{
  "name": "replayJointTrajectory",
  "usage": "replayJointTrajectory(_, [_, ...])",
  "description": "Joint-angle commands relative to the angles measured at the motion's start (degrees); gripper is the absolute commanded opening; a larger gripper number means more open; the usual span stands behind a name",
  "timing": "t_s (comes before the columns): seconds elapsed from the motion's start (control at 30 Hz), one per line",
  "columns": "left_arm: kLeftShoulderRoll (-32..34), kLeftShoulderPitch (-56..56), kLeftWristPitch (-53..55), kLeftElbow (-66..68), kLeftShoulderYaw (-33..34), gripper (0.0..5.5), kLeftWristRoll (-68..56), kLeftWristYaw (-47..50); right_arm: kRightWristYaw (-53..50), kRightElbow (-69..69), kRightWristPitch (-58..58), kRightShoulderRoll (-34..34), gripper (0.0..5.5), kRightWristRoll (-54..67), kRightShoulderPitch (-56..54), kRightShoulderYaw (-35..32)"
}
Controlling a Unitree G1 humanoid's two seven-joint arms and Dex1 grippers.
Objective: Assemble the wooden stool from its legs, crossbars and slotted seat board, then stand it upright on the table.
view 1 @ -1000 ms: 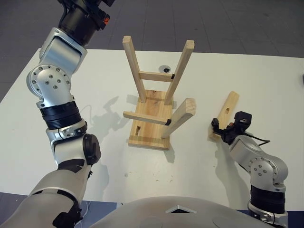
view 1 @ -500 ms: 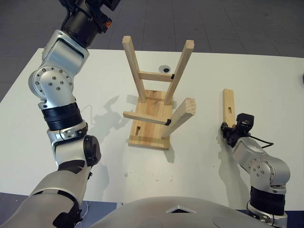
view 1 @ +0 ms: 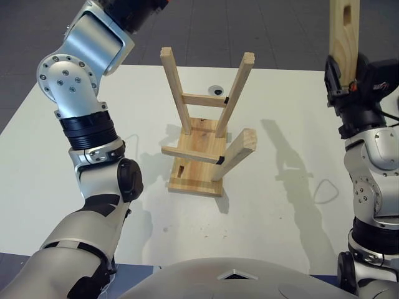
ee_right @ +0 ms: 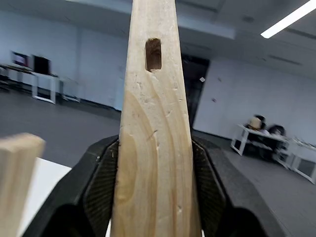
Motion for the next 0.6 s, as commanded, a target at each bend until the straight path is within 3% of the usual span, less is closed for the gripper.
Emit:
replayJointTrajectory(0.03, [-2.67, -0.29, 3.91, 1.87, 1.13, 5.40, -9.60, 5.56, 3.36, -3.73, -0.29, 1.61, 2.07, 2.51, -1.19, 2.29])
replayJointTrajectory(0.37, [-5.00, 3.21, 3.82, -0.78, -3.43, 5.40, -11.36, 12.42, 7.95, -8.96, 4.49, 3.76, 2.07, 8.28, 2.14, 7.69])
replayJointTrajectory(0.6, [-4.10, 2.35, 2.75, -2.15, -3.73, 4.28, -11.42, 11.89, 9.35, -9.23, 5.87, 3.31, 2.07, 8.93, 3.87, 6.83])
